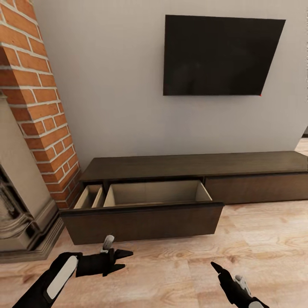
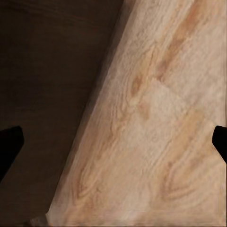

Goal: Place each of the two pumpkins and all three candles from the living room inside a cabinet in the living room (use any cabinet), then make sure every cabinet is closed, and position the cauldron so it is next to a table in the living room.

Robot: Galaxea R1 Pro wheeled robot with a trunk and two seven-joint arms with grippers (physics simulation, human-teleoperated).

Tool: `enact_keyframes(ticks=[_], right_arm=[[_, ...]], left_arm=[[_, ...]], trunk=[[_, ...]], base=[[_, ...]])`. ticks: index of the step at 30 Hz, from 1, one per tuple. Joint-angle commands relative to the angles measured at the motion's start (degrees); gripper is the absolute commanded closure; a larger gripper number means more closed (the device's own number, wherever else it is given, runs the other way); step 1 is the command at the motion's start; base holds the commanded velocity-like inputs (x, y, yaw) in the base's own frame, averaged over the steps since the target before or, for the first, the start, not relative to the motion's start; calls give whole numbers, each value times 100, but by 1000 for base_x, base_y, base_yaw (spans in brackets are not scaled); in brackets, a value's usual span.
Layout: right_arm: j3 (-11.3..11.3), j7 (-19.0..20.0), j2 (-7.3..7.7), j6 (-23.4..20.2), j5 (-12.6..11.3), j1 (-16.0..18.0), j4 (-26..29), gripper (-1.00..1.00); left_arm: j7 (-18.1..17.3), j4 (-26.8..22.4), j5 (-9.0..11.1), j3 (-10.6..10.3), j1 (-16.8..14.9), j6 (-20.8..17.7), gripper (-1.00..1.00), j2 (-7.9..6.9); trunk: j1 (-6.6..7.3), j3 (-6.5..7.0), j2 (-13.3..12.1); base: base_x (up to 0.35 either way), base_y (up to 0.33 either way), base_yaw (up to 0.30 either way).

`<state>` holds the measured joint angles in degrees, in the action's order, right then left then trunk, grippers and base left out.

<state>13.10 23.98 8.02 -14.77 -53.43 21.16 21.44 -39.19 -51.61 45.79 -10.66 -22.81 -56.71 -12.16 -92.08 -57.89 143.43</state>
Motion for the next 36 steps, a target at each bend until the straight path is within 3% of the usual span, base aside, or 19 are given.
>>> enact_keyframes(ticks=[1,4,9,13,17,18,24,30,36], right_arm=[[33,16,1,-67,45,3,-16,-100],[28,17,4,-82,219,9,-149,-100],[24,22,-8,-79,409,11,-277,-100],[25,26,-19,-72,464,11,-301,-100],[26,29,-13,-71,515,11,-345,-100],[26,34,-17,-70,697,10,-364,-100],[29,52,-12,-70,1131,11,-371,-100],[29,56,-14,-75,1235,11,-365,-100],[26,53,-28,-78,1314,11,-368,-100]], left_arm=[[-7,6,-134,-8,-4,-9,-100,-13],[17,123,-485,4,-4,4,-100,16],[79,318,-743,4,-4,55,-100,50],[447,355,-966,-11,-4,139,-100,118],[672,386,-1025,-25,-4,294,-100,181],[721,456,-1076,-30,-4,331,-100,293],[936,620,-1222,-30,-4,417,-100,395],[1355,647,-1231,-5,-4,582,-100,393],[1559,704,-1224,1,-4,703,-100,397]], trunk=[[4,18,0],[11,84,-4],[24,195,-10],[35,283,-16],[79,365,-90],[101,383,-130],[233,490,-371],[365,598,-611],[497,706,-852]], base=[[0,0,0],[0,0,0],[0,0,0],[0,0,0],[0,0,0],[0,0,0],[0,0,0],[0,0,0],[0,0,0]])
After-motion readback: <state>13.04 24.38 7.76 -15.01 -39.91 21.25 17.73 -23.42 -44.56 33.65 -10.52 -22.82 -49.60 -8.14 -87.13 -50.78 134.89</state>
